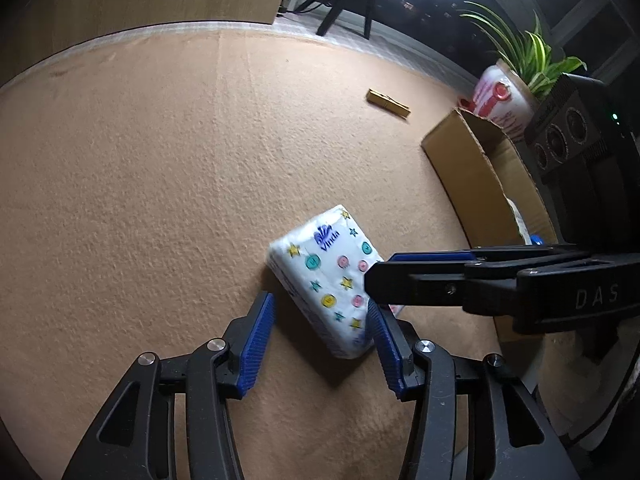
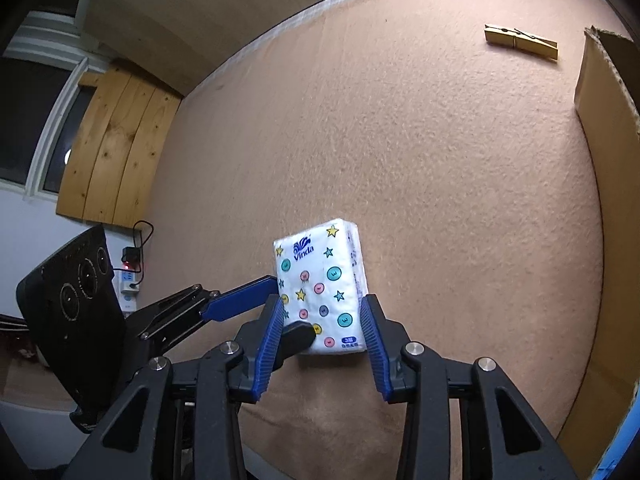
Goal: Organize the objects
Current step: 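Carry the tissue pack with the right tool and drop it into the box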
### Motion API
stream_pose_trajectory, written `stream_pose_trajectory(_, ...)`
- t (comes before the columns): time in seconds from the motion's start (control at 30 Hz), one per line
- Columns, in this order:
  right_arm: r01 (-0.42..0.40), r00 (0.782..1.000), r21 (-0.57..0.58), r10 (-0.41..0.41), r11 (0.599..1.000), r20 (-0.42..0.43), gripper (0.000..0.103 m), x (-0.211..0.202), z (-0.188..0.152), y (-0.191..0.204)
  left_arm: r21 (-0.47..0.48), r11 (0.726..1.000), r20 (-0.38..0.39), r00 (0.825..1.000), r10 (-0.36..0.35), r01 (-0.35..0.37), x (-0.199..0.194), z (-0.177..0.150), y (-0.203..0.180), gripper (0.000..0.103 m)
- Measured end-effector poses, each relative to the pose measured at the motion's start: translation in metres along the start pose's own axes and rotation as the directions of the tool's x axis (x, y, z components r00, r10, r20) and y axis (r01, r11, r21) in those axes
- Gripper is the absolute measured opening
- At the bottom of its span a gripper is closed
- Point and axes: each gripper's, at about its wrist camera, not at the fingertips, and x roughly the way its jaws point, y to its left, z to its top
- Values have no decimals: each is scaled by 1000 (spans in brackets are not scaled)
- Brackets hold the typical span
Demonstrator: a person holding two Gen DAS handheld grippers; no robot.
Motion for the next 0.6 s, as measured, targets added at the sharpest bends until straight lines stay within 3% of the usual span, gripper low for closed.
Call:
stream_pose_trajectory(0.1,67,998,-20,-66,998,21,37,-1,-2,2,7,1000,-7,1000,-7,8,1,-4,-4,53)
stream_pose_trajectory(0.3,85,996,-59,-84,995,21,33,2,-11,13,11,1000,-9,1000,-20,20,4,-6,-12,53)
stream_pose_trajectory(0.6,162,983,-108,-151,981,106,32,-24,-24,30,44,998,14,999,-35,34,-8,-3,-34,52)
